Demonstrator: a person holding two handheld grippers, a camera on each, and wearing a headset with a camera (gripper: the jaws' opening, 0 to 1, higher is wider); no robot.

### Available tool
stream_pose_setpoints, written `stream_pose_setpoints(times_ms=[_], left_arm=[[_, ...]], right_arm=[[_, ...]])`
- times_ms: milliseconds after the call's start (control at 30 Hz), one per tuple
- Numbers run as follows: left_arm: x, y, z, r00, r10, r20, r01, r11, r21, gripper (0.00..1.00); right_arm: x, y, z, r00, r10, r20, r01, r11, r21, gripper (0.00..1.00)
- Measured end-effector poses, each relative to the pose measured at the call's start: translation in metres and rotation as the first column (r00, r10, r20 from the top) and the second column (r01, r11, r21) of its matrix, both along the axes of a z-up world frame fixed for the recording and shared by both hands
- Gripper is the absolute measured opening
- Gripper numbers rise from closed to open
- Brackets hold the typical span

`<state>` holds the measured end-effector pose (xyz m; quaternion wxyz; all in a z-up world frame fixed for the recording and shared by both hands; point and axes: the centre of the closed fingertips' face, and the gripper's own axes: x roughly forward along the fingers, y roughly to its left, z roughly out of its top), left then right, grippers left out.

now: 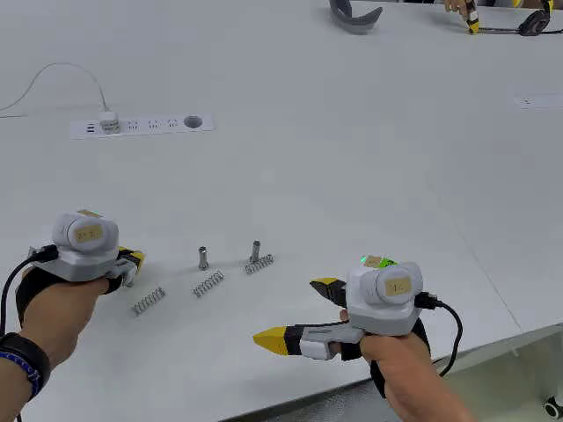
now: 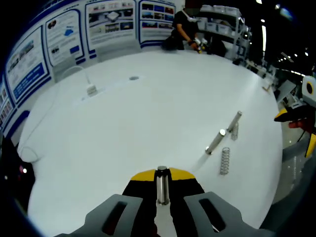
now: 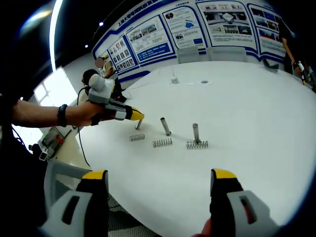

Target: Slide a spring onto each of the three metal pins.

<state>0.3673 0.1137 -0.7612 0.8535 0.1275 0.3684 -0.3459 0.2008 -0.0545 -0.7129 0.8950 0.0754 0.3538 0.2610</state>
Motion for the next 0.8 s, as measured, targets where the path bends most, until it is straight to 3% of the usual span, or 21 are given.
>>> stream_pose_setpoints(times_ms=[533, 800], left_arm=[[-0.011, 0.014, 0.013, 1.0, 0.008, 0.025, -0.007, 1.0, -0.006, 0.07], [-0.016, 0.018, 0.008, 1.0, 0.01, 0.03, -0.01, 1.0, -0.005, 0.07]], right_arm=[[0.002, 0.012, -0.001, 1.0, 0.031, -0.003, -0.031, 0.999, 0.01, 0.86], [0.0, 0.012, -0.002, 0.999, 0.035, -0.005, -0.035, 0.999, 0.01, 0.86]])
